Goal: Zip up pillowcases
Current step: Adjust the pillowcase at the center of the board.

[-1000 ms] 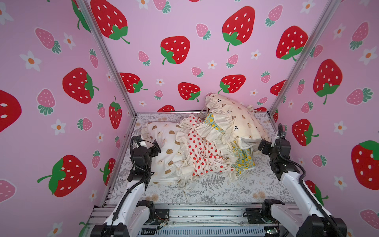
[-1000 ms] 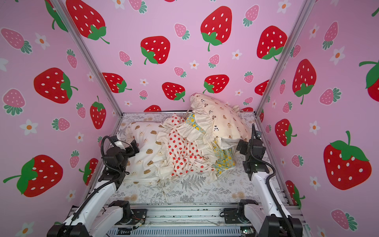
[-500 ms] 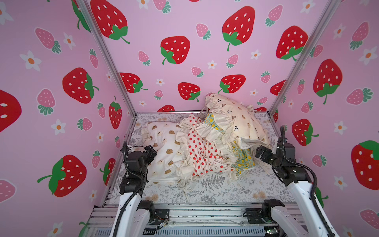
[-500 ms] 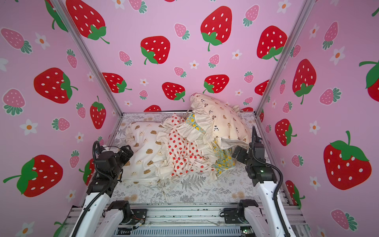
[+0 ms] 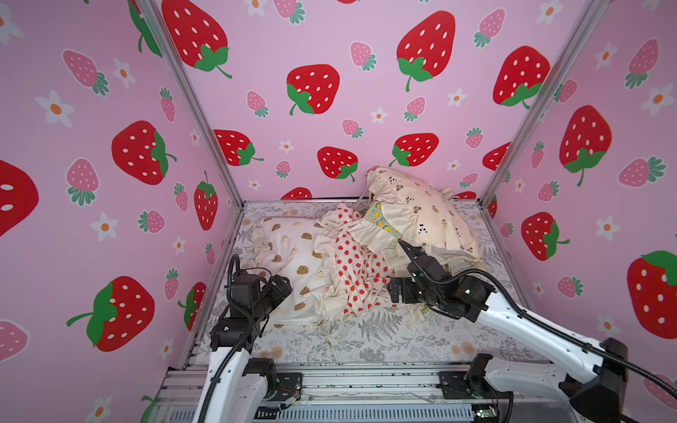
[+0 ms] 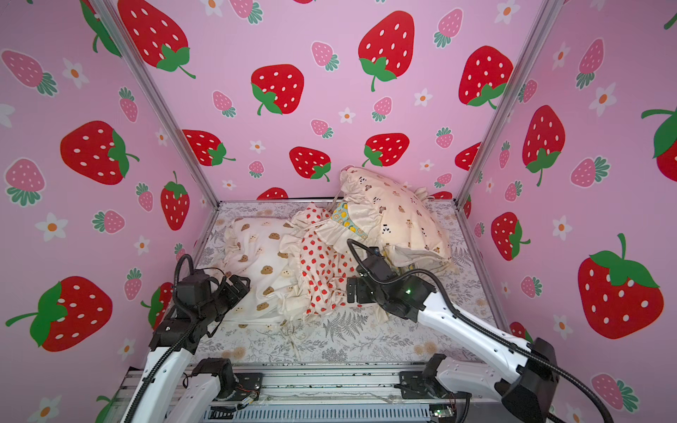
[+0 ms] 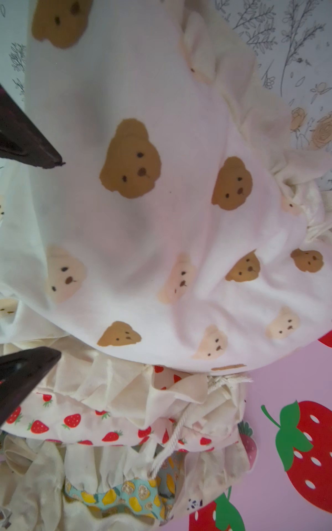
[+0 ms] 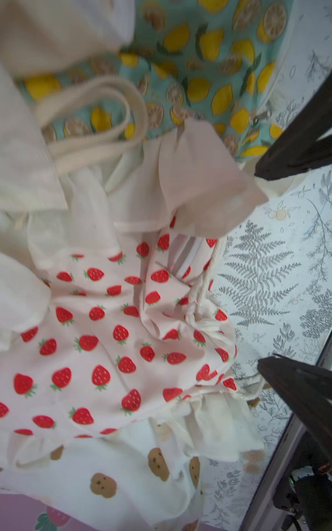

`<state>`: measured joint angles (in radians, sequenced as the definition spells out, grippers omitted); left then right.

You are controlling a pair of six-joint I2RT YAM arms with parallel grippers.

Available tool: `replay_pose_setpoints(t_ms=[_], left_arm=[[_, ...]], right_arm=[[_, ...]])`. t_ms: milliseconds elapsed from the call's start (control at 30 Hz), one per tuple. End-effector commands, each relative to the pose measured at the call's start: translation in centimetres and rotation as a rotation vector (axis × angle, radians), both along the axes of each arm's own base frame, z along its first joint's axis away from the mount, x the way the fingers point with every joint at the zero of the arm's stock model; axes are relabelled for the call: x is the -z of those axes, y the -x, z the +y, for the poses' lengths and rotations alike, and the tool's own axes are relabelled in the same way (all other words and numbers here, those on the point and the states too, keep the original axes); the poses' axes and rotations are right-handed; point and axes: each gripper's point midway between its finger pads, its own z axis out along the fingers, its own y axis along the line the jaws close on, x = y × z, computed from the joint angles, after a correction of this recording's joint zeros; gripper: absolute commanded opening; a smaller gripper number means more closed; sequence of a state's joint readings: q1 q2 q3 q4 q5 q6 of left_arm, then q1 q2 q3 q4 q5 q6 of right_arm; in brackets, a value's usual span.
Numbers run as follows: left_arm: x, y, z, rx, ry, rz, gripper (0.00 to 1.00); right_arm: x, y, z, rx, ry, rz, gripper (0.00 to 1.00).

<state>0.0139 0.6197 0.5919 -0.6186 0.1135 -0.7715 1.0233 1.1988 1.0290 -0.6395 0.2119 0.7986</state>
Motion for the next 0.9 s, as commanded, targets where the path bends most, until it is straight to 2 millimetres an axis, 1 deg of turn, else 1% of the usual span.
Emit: replay_pose_setpoints(t_ms=[0, 67, 133, 233, 333, 467, 533, 633, 700, 767, 867], left_arm=[[0.0, 2.0, 0.0, 0.003, -0.012, 0.081, 0.99], [0.3, 2.6, 0.6, -0.023, -0.032, 0.107, 0.99], [0.1, 2.6, 0.9, -0.039, -0.038, 0.1, 0.99], [-0.1, 2.3, 1.7, -0.076, -0.07, 0.1, 0.99], [0.0, 1.9, 2.3, -0.102, -0.083, 0.131, 0.99], [0.2, 1.0, 3.3, -0.135, -0.086, 0.135, 0.99], [0.8, 0.6, 4.2, -0.165, -0.078, 0.147, 0.99], [1.9, 0.3, 5.6, -0.216, -0.016, 0.166, 0.99], [3.0, 0.1, 6.5, -0.255, 0.032, 0.173, 0.99], [3.7, 0.0, 7.2, -0.279, 0.079, 0.179, 1.0], [5.0, -0.4, 8.2, -0.324, 0.105, 0.175, 0.99]], right_arm=[[-1.0, 0.4, 4.3, -0.001, -0.052, -0.016, 1.0], [-1.1, 1.3, 7.7, -0.064, -0.103, -0.005, 1.0], [-1.1, 2.1, 10.8, -0.123, -0.107, 0.01, 1.0], [-1.2, 3.2, 14.5, -0.217, -0.08, 0.009, 0.99], [-0.6, 3.8, 16.9, -0.273, -0.068, 0.026, 1.0], [0.0, 4.3, 19.0, -0.324, -0.063, 0.046, 0.93], [0.1, 4.7, 20.1, -0.355, -0.053, 0.043, 0.9], [1.1, 4.9, 20.9, -0.359, -0.032, 0.057, 0.88], [1.7, 4.6, 21.4, -0.346, -0.033, 0.063, 0.87], [2.2, 4.2, 22.0, -0.343, -0.029, 0.064, 0.87], [3.1, 2.8, 22.3, -0.309, -0.009, 0.071, 0.88]])
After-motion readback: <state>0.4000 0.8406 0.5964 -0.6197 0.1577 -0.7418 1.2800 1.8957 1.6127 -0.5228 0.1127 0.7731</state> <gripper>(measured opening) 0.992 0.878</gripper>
